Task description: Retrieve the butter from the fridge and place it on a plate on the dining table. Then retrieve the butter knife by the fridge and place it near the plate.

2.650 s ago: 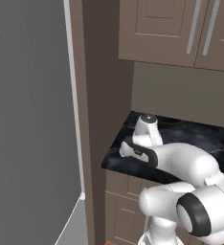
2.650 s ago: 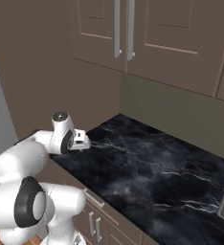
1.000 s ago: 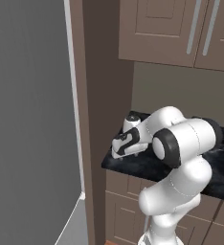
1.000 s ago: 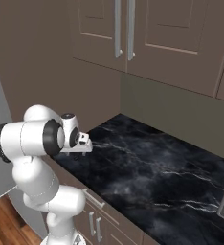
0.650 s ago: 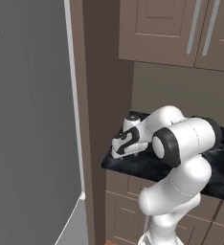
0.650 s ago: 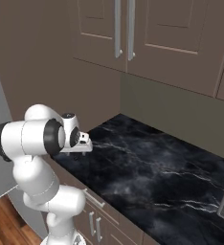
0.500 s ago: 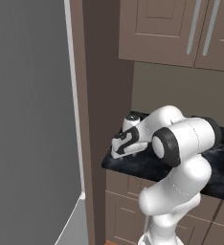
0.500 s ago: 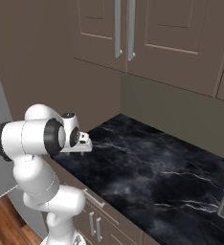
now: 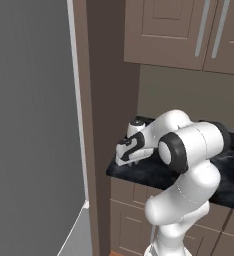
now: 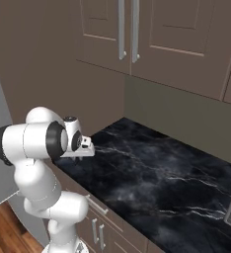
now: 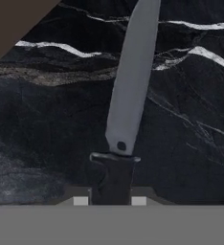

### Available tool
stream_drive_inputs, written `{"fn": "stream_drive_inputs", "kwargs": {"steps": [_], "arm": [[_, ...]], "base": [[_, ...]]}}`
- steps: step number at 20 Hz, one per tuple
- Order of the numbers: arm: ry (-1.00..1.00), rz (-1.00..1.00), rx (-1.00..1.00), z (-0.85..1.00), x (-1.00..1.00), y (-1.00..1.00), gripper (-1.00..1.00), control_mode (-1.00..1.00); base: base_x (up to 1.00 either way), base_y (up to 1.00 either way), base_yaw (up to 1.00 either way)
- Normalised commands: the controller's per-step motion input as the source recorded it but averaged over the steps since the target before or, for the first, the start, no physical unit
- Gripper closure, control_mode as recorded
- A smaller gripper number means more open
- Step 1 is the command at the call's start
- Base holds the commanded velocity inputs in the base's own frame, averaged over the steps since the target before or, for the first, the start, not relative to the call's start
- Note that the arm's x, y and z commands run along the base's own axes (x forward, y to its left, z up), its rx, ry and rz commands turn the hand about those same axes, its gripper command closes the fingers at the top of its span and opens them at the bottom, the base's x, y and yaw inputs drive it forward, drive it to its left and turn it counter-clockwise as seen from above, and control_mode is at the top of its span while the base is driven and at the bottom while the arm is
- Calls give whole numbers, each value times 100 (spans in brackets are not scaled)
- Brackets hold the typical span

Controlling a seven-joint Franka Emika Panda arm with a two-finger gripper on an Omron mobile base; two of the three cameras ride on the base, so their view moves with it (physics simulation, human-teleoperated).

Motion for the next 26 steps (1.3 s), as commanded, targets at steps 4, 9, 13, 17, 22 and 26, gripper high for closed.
{"fn": "stream_drive_inputs", "kwargs": {"steps": [4, 9, 13, 17, 22, 26], "arm": [[0, 0, 0, -6, 1, -28, 100, -100], [0, -5, 0, 43, -34, -61, 100, -100], [5, -14, 4, 91, -74, -50, 100, -100], [11, -10, 6, 100, -99, -22, 100, -100], [3, -3, 4, 79, -100, -6, 100, -100], [-6, 0, 0, 59, -100, 0, 100, -100]], "base": [[0, 0, 0], [0, 0, 0], [0, 0, 0], [0, 0, 0], [0, 0, 0], [0, 0, 0]]}}
